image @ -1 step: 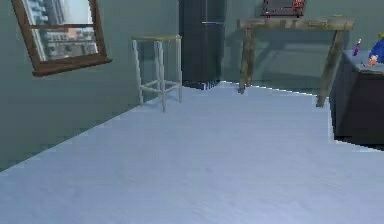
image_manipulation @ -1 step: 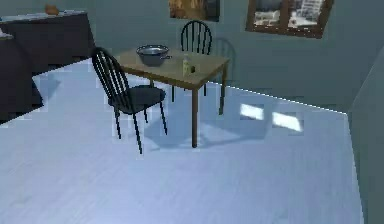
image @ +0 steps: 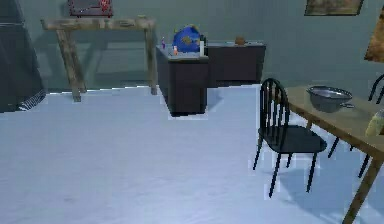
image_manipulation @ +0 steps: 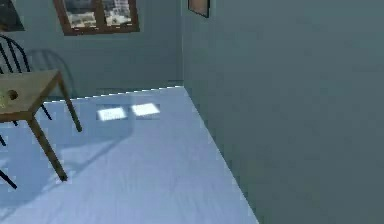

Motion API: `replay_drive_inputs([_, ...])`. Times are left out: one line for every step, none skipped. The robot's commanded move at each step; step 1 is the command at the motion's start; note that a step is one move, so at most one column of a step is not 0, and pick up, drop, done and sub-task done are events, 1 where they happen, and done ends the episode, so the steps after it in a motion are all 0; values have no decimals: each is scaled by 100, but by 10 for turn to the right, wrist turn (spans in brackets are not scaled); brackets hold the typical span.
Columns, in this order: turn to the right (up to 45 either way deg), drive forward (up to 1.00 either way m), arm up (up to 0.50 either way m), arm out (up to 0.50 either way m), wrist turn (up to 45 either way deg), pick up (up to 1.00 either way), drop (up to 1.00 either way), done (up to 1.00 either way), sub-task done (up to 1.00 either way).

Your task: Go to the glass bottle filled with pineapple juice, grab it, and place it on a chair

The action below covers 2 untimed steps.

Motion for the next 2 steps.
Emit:
replay_drive_inputs([450,0,0,0,0,0,0,0,0])
replay_drive_inputs([210,0,0,0,0,0,0,0,0])
